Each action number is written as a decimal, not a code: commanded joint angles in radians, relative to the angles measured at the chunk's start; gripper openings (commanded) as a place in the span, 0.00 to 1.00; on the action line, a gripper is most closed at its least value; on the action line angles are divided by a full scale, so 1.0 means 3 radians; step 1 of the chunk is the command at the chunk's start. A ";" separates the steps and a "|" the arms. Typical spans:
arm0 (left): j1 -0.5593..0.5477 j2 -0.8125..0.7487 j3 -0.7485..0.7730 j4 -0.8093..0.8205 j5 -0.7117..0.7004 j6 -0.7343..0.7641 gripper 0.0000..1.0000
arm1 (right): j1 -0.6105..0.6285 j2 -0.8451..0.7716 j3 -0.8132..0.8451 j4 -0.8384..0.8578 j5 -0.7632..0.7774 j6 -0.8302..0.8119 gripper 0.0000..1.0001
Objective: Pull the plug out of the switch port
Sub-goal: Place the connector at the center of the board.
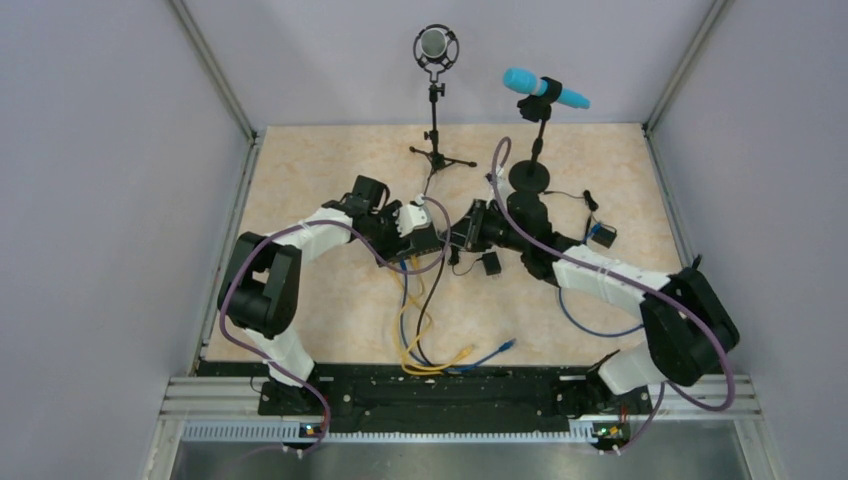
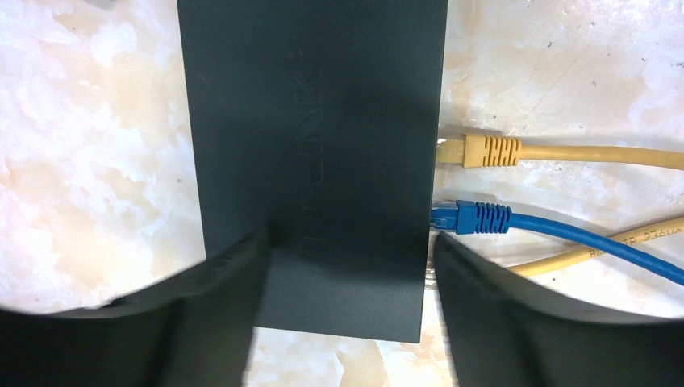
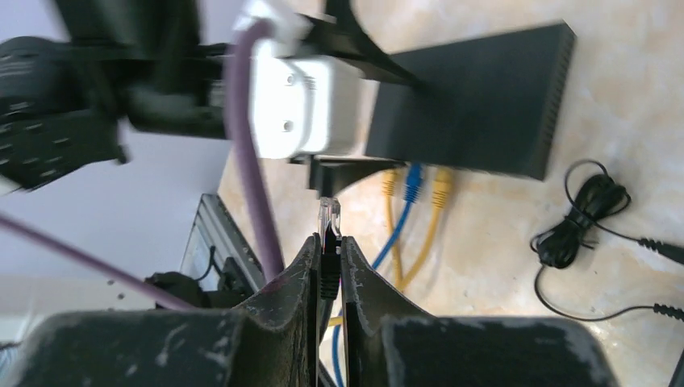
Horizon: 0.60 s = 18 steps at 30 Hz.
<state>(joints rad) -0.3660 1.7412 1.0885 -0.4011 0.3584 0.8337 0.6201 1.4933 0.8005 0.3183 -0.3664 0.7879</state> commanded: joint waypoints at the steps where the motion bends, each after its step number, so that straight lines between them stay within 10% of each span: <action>1: 0.0067 0.0055 -0.0102 -0.0258 -0.0012 -0.0196 0.85 | 0.0049 -0.0448 0.0142 -0.0048 -0.0235 -0.0245 0.00; 3: 0.0080 0.0012 -0.0100 -0.0223 0.0017 -0.0240 0.98 | 0.0057 -0.0634 0.0167 -0.0024 -0.0296 -0.0219 0.00; 18: 0.0153 -0.0521 -0.0375 0.0457 -0.0077 -0.0598 0.99 | 0.0101 -0.1058 0.0410 0.0857 -0.0881 0.0472 0.00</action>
<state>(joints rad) -0.3363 1.6665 1.0023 -0.3489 0.3458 0.7185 0.6323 1.1980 0.8738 0.3744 -0.5499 0.8192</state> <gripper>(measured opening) 0.985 0.093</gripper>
